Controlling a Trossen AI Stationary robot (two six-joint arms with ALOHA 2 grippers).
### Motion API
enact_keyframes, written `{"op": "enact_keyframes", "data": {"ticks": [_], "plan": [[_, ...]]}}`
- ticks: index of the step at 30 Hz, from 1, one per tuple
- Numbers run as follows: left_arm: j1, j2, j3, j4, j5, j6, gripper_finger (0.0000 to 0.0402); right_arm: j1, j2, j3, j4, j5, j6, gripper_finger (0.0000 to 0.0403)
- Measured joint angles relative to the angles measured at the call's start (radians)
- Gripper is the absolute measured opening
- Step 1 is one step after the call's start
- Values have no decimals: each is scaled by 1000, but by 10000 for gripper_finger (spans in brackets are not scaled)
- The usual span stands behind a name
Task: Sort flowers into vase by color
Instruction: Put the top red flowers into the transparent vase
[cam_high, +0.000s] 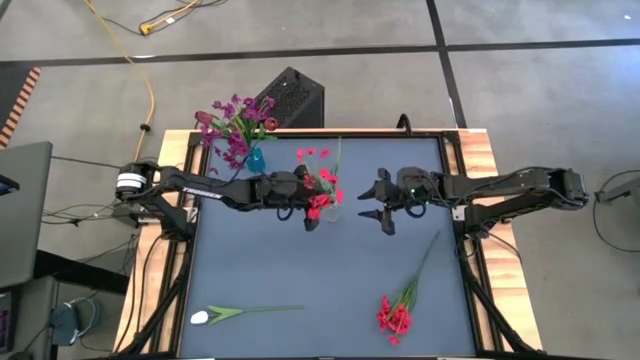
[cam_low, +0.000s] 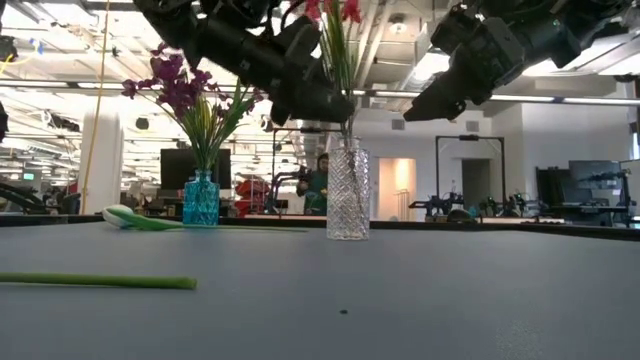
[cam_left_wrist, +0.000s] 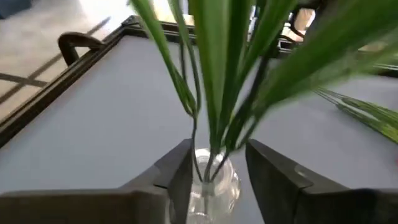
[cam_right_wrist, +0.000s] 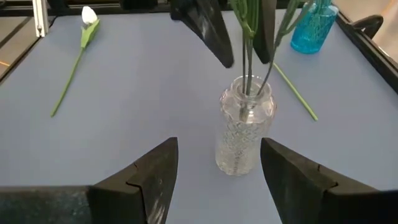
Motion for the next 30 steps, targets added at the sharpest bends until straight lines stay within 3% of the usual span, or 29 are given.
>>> {"op": "enact_keyframes", "data": {"ticks": [8,15,23,30], "plan": [[6,-36,172,-427,53,60,189,0,-2,0,-9,0,1,255],[6,-61,315,-775,9,88,198,0,-2,0,-21,0,4,255],[6,-111,394,-955,17,105,198,0,-2,0,-23,0,4,255],[5,-221,397,-987,46,129,198,0,-2,0,-30,0,4,255]]}}
